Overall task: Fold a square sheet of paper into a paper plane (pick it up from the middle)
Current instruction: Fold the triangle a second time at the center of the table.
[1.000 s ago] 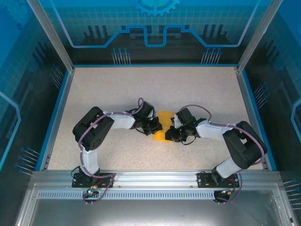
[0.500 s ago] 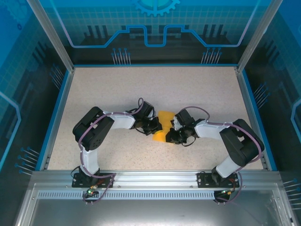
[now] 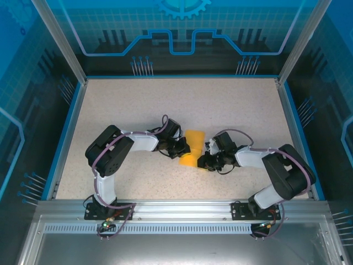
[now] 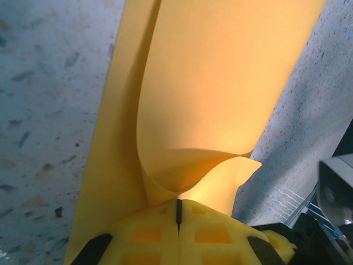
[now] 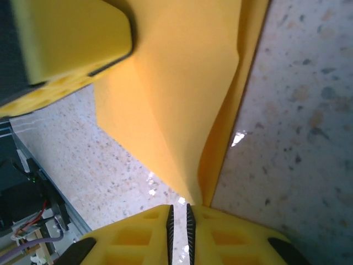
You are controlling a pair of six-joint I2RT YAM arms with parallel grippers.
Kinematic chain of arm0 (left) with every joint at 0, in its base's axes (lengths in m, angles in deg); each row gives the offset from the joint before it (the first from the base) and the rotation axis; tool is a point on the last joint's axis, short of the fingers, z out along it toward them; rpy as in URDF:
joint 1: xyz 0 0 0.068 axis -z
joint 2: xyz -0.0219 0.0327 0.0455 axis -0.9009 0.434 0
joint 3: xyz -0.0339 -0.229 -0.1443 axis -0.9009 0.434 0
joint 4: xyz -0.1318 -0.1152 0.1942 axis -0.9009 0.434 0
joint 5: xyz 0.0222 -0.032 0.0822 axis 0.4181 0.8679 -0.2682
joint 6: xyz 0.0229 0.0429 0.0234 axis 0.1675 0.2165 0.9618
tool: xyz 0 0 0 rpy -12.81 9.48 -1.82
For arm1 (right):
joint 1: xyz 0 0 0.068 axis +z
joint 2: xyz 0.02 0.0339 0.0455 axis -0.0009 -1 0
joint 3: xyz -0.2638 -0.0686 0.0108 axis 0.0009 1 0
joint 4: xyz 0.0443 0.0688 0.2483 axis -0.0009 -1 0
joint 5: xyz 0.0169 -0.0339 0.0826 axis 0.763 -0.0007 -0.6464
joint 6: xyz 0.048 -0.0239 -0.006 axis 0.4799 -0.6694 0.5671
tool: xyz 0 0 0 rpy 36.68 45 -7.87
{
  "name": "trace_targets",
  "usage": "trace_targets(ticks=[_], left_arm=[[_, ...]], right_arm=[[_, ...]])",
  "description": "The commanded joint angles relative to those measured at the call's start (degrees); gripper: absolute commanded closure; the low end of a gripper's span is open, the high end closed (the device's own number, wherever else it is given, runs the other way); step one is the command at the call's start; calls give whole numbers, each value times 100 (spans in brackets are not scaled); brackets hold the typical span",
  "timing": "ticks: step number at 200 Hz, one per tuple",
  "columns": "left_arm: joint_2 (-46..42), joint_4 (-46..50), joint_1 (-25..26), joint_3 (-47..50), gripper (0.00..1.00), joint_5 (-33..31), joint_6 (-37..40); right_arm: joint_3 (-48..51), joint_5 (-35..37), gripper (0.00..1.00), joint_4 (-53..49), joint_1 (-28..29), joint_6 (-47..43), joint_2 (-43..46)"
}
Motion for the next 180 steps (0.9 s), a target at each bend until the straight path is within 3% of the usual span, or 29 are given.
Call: trace_targets(ticks=[1, 66, 113, 160, 180], left_arm=[[33, 337, 42, 30, 100, -30, 93], [15, 344, 41, 16, 100, -29, 95], [-77, 325, 42, 6, 100, -8, 111], [-414, 49, 42, -77, 75, 155, 227], [-579, -41, 42, -72, 71, 197, 311]], right_arm=[[-310, -4, 81, -424, -73, 120, 430], [-759, 74, 82, -176, 112, 278, -499], [-473, 636, 84, -596, 81, 120, -776], [-199, 718, 84, -493, 68, 156, -851], [-220, 712, 84, -469, 71, 147, -842]])
